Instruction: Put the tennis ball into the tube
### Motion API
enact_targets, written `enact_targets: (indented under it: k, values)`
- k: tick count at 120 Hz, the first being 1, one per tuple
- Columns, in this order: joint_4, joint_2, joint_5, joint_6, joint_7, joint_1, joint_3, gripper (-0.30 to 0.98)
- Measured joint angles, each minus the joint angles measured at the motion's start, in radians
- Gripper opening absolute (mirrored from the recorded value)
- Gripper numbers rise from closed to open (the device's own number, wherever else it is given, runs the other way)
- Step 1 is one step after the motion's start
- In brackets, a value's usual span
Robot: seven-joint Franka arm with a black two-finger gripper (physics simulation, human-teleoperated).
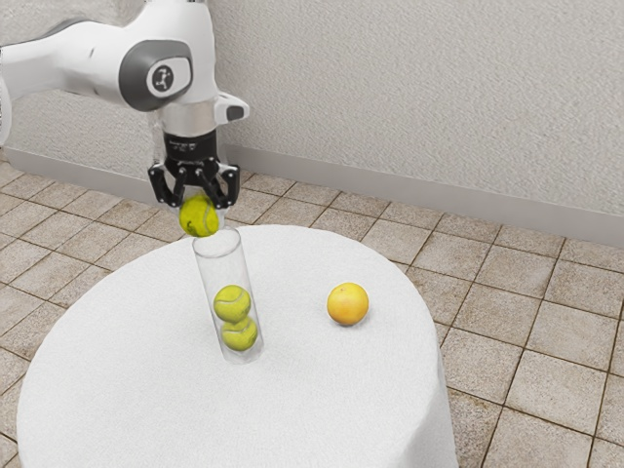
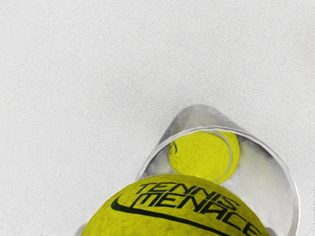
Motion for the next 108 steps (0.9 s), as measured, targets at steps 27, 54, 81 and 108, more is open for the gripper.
enact_targets:
  k: [27, 54, 81, 108]
  values:
    - [-0.007, 0.025, -0.019, 0.041, -0.071, -0.005, -0.009, 0.18]
    - [-0.020, 0.021, -0.048, 0.068, -0.116, -0.002, -0.008, 0.46]
    - [-0.030, -0.027, -0.050, 0.074, -0.144, -0.004, 0.010, 0.61]
    - [0.052, -0.106, 0.002, 0.033, -0.042, 0.031, 0.017, 0.66]
